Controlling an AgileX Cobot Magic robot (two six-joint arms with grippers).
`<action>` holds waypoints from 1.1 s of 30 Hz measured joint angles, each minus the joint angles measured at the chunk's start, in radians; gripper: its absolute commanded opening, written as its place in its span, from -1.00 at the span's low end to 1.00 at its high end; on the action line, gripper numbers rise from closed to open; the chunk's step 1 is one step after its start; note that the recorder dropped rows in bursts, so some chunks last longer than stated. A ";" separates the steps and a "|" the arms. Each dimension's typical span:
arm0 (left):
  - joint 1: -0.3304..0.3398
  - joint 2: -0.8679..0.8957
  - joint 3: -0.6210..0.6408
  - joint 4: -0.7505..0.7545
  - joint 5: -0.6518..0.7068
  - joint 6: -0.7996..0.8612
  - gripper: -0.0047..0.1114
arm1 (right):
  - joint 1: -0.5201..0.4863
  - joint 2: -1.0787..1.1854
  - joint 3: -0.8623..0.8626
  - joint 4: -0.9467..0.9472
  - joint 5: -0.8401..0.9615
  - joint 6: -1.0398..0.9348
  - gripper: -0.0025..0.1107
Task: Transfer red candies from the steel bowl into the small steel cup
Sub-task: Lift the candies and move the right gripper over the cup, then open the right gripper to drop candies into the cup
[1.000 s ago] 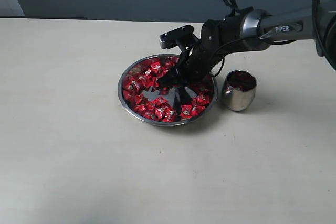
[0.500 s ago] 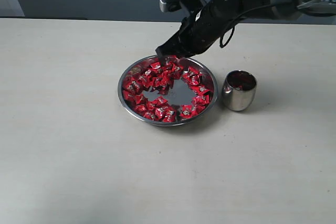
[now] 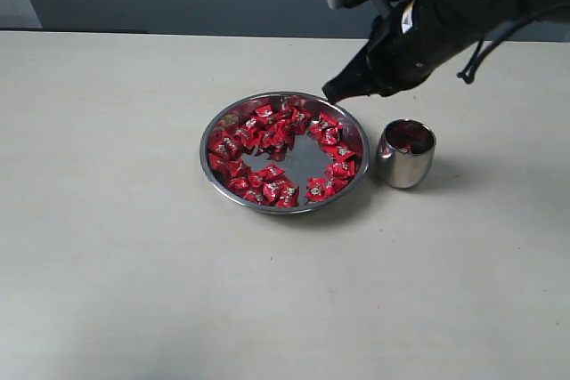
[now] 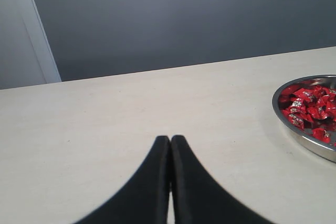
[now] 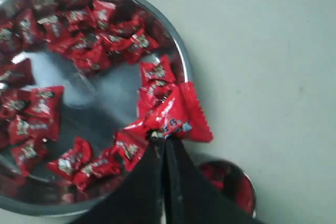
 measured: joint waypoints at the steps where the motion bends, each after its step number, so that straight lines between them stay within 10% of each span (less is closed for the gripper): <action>1: 0.000 0.000 0.000 0.000 0.000 0.000 -0.91 | -0.004 -0.015 0.034 -0.039 -0.008 0.035 -0.97; 15: 0.000 0.000 0.000 0.000 0.000 0.000 -0.91 | -0.189 0.021 0.160 -0.046 -0.108 0.090 -0.97; 21: 0.000 0.000 0.000 0.000 0.000 0.000 -0.91 | -0.189 0.023 0.160 -0.028 -0.092 0.071 -0.39; 33: 0.000 0.000 0.000 0.000 0.000 0.000 -0.91 | -0.182 0.023 0.162 0.065 -0.116 0.055 -0.38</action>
